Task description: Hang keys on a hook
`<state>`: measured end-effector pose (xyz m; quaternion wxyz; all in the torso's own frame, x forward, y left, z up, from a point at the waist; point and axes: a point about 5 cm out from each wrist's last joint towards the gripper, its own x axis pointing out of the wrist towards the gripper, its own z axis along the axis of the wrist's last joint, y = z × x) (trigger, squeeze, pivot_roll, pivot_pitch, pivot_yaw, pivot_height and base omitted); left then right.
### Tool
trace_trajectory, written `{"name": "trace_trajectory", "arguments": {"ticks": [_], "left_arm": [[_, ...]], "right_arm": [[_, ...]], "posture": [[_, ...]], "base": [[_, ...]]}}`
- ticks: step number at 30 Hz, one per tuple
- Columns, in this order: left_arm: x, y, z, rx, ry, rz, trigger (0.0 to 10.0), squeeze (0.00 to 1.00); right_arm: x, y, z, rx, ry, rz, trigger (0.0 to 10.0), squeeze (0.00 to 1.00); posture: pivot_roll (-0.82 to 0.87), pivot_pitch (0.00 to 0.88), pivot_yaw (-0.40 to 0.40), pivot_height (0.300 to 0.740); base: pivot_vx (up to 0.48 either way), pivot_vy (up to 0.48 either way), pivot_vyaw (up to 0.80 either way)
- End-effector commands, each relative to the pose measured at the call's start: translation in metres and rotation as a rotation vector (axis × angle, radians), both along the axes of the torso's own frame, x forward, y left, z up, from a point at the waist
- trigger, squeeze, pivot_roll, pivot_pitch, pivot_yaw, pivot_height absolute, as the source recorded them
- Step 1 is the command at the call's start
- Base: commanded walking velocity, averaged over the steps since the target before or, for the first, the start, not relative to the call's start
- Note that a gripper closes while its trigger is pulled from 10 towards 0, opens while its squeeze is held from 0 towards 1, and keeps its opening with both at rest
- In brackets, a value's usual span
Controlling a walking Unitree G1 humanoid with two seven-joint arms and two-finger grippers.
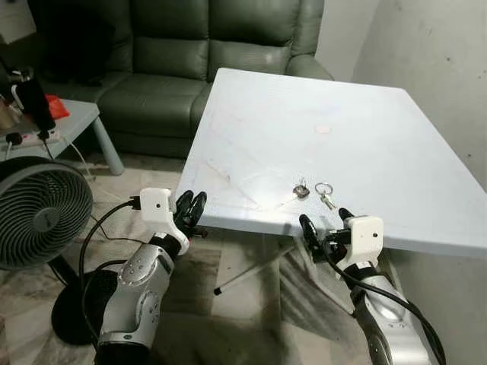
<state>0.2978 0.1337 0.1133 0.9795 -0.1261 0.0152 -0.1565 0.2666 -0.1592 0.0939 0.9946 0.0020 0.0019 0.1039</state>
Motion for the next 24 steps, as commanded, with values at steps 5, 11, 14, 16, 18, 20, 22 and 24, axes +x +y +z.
{"name": "trace_trajectory", "arguments": {"ticks": [5, 11, 14, 16, 18, 20, 22, 24], "left_arm": [[0.0035, -0.0018, 0.0052, 0.022, -0.014, -0.003, 10.0, 0.0], [0.0046, -0.0024, 0.0057, 0.024, -0.014, -0.008, 10.0, 0.0], [0.0051, -0.0026, 0.0058, 0.024, -0.014, -0.008, 10.0, 0.0], [0.0055, -0.0031, 0.0061, 0.024, -0.015, -0.009, 10.0, 0.0], [0.0057, -0.003, 0.0069, 0.034, -0.021, 0.006, 10.0, 0.0], [0.0059, -0.003, 0.0081, 0.028, -0.034, 0.019, 10.0, 0.0], [0.0055, -0.0037, 0.0092, 0.017, -0.044, 0.015, 10.0, 0.0], [0.0055, -0.0037, 0.0092, 0.017, -0.044, 0.015, 10.0, 0.0]], "right_arm": [[0.0023, -0.0033, 0.0043, -0.002, -0.012, -0.021, 10.0, 0.0], [0.0021, -0.0038, 0.0045, 0.0, -0.013, -0.026, 10.0, 0.0], [0.0022, -0.0041, 0.0044, 0.0, -0.013, -0.028, 10.0, 0.0], [0.0027, -0.0043, 0.0042, 0.001, -0.012, -0.029, 10.0, 0.0], [0.0027, -0.0042, 0.0045, 0.001, -0.013, -0.029, 10.0, 0.0], [0.0028, -0.0043, 0.0046, 0.0, -0.013, -0.03, 10.0, 0.0], [0.0027, -0.0046, 0.0045, 0.0, -0.012, -0.03, 10.0, 0.0], [0.0027, -0.0046, 0.0045, 0.0, -0.012, -0.03, 10.0, 0.0]], "posture": [[-0.06, 0.017, -0.055, 0.74], [-0.07, 0.018, -0.053, 0.74], [-0.07, 0.017, -0.052, 0.74], [-0.07, 0.017, -0.052, 0.74], [-0.07, 0.015, -0.053, 0.74], [-0.07, 0.015, -0.055, 0.74], [-0.07, 0.015, -0.055, 0.74], [-0.07, 0.015, -0.055, 0.74]], "base": [[0.465, 0.0, 0.0], [0.466, 0.0, 0.0], [0.465, 0.0, 0.0], [0.465, 0.0, 0.0], [0.366, 0.0, 0.0], [0.133, 0.0, 0.0], [0.0, 0.0, 0.0], [0.0, 0.0, 0.0]]}}
